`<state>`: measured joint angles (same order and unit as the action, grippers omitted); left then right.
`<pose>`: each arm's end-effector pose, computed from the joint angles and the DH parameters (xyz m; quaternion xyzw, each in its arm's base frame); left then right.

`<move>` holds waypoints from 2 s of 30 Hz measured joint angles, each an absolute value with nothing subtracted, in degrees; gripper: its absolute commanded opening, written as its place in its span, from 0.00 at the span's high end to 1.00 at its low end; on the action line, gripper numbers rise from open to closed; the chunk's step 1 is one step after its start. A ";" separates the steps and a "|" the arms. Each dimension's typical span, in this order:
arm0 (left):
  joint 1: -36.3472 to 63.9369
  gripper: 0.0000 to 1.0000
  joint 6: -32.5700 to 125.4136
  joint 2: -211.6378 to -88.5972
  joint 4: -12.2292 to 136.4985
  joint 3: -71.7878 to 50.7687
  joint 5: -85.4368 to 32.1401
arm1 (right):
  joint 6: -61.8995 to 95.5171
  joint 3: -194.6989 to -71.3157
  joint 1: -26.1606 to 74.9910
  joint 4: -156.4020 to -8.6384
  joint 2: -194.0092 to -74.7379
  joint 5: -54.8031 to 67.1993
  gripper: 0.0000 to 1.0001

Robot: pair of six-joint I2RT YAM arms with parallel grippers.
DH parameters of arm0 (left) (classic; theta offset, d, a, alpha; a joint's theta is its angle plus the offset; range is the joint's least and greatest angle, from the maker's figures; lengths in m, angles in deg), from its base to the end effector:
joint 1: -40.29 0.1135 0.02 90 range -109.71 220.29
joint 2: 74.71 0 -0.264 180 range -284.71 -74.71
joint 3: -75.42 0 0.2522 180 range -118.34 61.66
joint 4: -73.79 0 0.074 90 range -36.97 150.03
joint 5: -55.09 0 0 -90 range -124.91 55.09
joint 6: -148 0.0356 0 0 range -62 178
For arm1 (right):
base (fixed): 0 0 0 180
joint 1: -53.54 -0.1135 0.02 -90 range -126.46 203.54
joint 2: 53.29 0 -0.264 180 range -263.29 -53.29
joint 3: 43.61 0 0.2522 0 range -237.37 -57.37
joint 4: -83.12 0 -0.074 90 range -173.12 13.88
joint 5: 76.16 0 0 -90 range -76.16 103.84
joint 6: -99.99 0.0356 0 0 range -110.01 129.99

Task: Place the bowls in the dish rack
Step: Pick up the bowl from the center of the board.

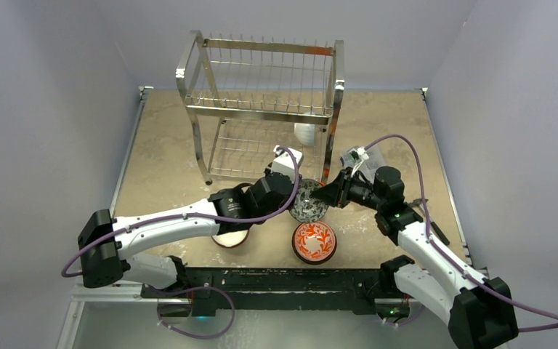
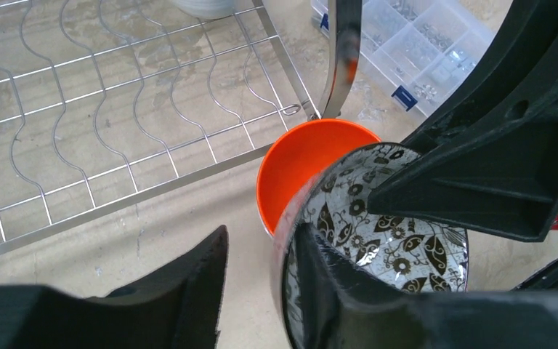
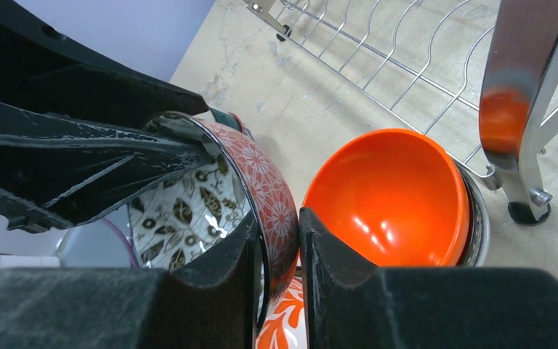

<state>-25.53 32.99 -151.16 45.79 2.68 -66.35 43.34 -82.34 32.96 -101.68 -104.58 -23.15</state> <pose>0.1393 -0.2648 0.2990 0.1694 0.8340 -0.1678 0.4976 0.1821 0.0913 0.2508 -0.1279 0.7332 0.4958 0.4475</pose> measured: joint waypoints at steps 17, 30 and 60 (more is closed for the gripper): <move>-25.07 0.01 23.94 -142.24 48.96 10.44 -65.37 | 40.45 -82.43 32.96 -97.36 -104.19 -22.63 1.00; -12.92 0.01 17.66 -143.20 56.35 12.93 -40.01 | 39.34 -82.39 32.96 -96.46 -103.99 -19.02 1.00; -9.40 0.06 -4.04 -145.52 80.57 24.32 -19.10 | 46.59 -79.63 32.96 -106.97 -100.93 -17.47 1.00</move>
